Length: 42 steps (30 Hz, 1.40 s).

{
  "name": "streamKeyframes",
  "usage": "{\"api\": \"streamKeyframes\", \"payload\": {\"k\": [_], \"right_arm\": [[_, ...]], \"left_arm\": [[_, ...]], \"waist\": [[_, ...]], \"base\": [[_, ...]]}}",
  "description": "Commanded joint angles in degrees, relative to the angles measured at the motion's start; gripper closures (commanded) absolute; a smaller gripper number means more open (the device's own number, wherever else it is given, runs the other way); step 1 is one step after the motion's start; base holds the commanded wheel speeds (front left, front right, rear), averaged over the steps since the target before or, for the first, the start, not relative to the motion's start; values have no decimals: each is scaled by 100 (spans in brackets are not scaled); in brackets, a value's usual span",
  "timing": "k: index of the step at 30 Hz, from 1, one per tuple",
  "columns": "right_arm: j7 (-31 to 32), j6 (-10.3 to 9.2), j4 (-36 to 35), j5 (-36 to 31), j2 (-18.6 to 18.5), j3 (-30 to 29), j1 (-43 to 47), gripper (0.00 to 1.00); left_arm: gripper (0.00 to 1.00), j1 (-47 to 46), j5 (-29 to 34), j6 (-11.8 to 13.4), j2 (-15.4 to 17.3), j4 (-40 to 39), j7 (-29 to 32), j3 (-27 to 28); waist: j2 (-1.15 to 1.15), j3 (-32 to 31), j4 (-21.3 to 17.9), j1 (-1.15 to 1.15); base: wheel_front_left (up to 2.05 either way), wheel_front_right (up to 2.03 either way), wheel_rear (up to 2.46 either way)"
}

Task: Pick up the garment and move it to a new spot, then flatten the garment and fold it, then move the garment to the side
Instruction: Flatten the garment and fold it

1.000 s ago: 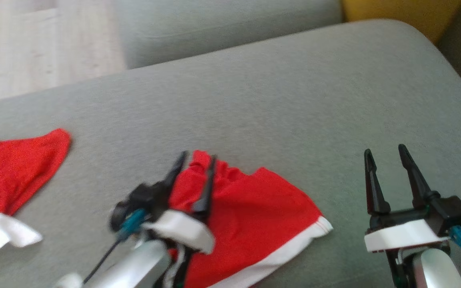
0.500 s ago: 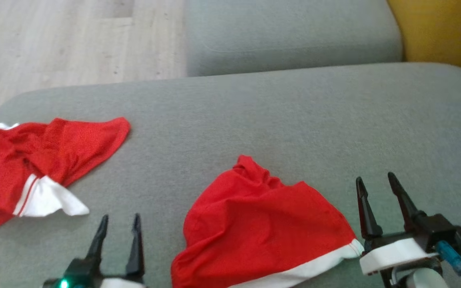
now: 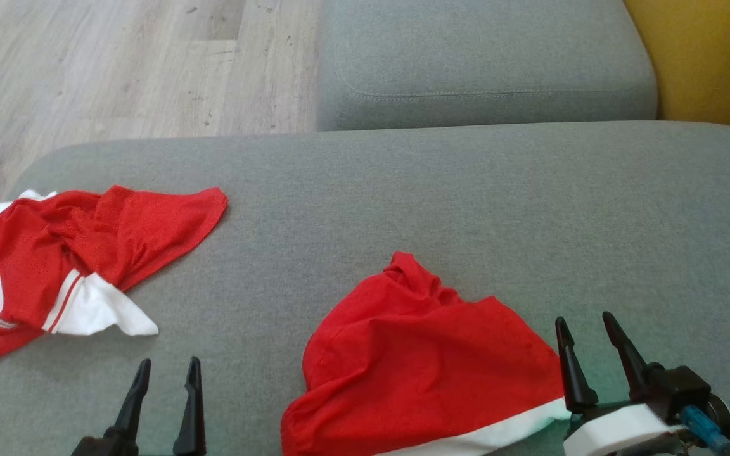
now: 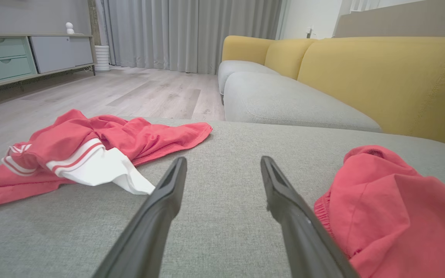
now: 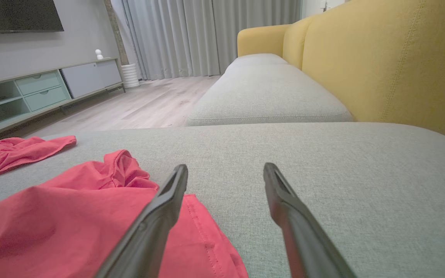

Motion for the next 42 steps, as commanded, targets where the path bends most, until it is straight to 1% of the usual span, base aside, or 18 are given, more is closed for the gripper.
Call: {"api": "streamKeyframes", "payload": {"k": [1, 6, 13, 17, 20, 22, 24, 26, 29, 32, 34, 36, 39, 42], "right_arm": [[-63, -4, -140, 39, -29, 155, -169, 0], [-63, -4, -102, 56, -29, 162, -202, 0], [-63, -4, -84, 69, -29, 180, -221, 0], [-63, -4, -120, 45, -29, 224, -262, 0], [-63, -4, -187, 53, -29, 218, -267, 0], [-54, -4, -156, 18, -33, 206, -240, 0], [178, -4, -144, -52, -124, 202, -220, 0], [587, -4, -201, -144, -264, 190, -173, 0], [1338, -4, -348, -143, -431, 241, 5, 0], [2113, -4, -492, 21, -590, 380, 225, 0], [2506, -4, -558, 104, -707, 502, 337, 0], [2783, -4, -602, 169, -764, 595, 401, 0], [2960, -4, -625, 122, -755, 608, 366, 0], [3004, -4, -553, 48, -663, 606, 243, 0]], "left_arm": [[0, -210, 100, -87, -54, -134, -55, 338], [0, -220, 374, -367, -278, -35, -55, 654], [0, -248, 621, -529, -451, 48, -55, 845], [0, -238, 711, -561, -479, 43, -55, 829], [0, -90, 690, -588, -417, 157, -32, 635], [0, 19, 557, -603, -297, 121, 262, 419], [0, 162, 321, -610, -136, -94, 743, 181], [0, 319, 40, -612, 84, -439, 1271, -79], [0, 549, -335, -613, 370, -944, 1953, -272], [0, 748, -709, -614, 466, -1260, 2446, -301], [0, 830, -811, -614, 561, -1357, 2678, -393], [0, 890, -964, -614, 584, -1436, 2871, -516], [0, 886, -1139, -614, 624, -1473, 3065, -690], [0, 792, -1212, -615, 647, -1400, 3173, -844]], "waist": [[0, 4, -20, 0], [0, 24, -63, 0], [0, 35, -82, 0], [0, 8, -111, 0], [0, -51, -157, 0], [0, -88, -184, 0], [0, -103, -199, 0], [0, -99, -199, 0], [0, -95, -186, 0], [0, -77, -181, 0], [0, -58, -189, 0], [0, -27, -199, 0], [0, 33, -213, 0], [0, 89, -215, 0]], "base": [[0, 0, 0], [0, 0, 0], [0, 0, 0], [0, 0, 0], [0, 0, 0], [0, 0, 0], [0, 0, 0], [0, 0, 0], [0, 0, 0], [0, 0, 0], [0, 0, 0], [0, 0, 0], [0, 0, 0], [0, 0, 0]]}}
